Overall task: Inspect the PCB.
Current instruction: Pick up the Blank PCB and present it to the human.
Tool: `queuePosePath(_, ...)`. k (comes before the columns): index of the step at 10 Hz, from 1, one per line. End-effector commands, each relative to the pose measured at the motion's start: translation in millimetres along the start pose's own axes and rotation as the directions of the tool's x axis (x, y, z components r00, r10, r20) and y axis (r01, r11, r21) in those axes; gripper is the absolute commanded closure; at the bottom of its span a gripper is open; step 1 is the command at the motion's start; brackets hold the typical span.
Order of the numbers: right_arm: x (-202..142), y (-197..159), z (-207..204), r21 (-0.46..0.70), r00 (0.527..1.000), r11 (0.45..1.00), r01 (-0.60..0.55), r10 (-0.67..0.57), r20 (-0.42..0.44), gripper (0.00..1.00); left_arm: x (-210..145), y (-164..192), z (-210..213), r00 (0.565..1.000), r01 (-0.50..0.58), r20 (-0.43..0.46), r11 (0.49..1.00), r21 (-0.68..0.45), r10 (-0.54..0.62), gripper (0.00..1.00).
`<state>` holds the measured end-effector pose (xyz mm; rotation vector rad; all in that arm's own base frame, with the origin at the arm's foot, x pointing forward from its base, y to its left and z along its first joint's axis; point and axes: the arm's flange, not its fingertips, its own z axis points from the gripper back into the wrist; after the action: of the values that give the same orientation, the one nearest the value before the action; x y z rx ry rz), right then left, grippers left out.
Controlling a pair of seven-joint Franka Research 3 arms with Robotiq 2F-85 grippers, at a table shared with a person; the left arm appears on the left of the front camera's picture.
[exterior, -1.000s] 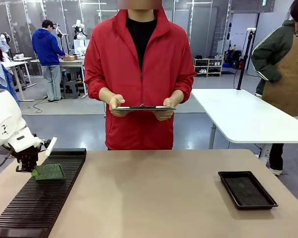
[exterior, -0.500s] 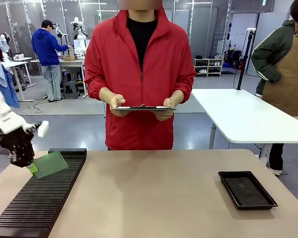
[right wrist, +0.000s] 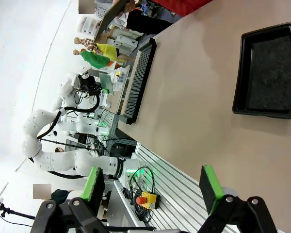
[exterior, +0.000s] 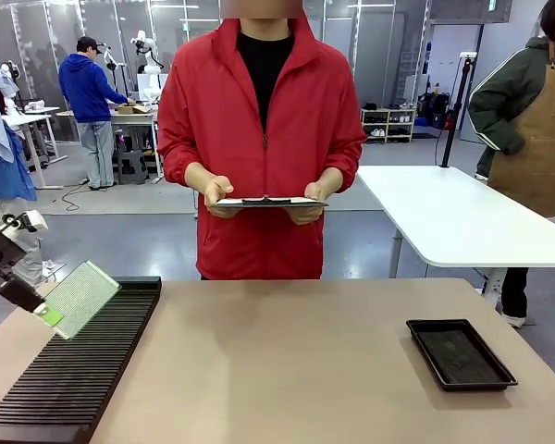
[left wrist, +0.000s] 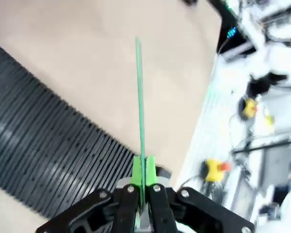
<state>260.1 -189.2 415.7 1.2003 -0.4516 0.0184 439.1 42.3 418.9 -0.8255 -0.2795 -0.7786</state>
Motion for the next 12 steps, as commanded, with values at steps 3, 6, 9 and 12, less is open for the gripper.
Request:
queuePosePath(3,1.1,1.1,1.2,0.015,1.0,1.0,-0.021,0.021,0.01,0.0,0.0,0.0,0.0,1.0,0.0,0.0,1.0,0.0,0.0,1.0)
queuePosePath(6,1.1,1.1,1.2,0.015,1.0,1.0,-0.021,0.021,0.01,0.0,-0.8,0.2,-4.1,0.999,-0.022,0.025,1.0,-0.001,0.022,0.97)
queuePosePath(9,1.1,1.1,1.2,0.015,1.0,1.0,-0.021,0.021,0.01,0.0,41.5,5.9,-35.4,0.912,-0.349,0.048,0.832,-0.431,0.407,0.97)
queuePosePath(12,1.1,1.1,1.2,0.015,1.0,1.0,-0.021,0.021,0.01,0.0,78.4,12.1,-50.4,0.759,-0.441,0.102,0.623,-0.646,0.644,0.97)
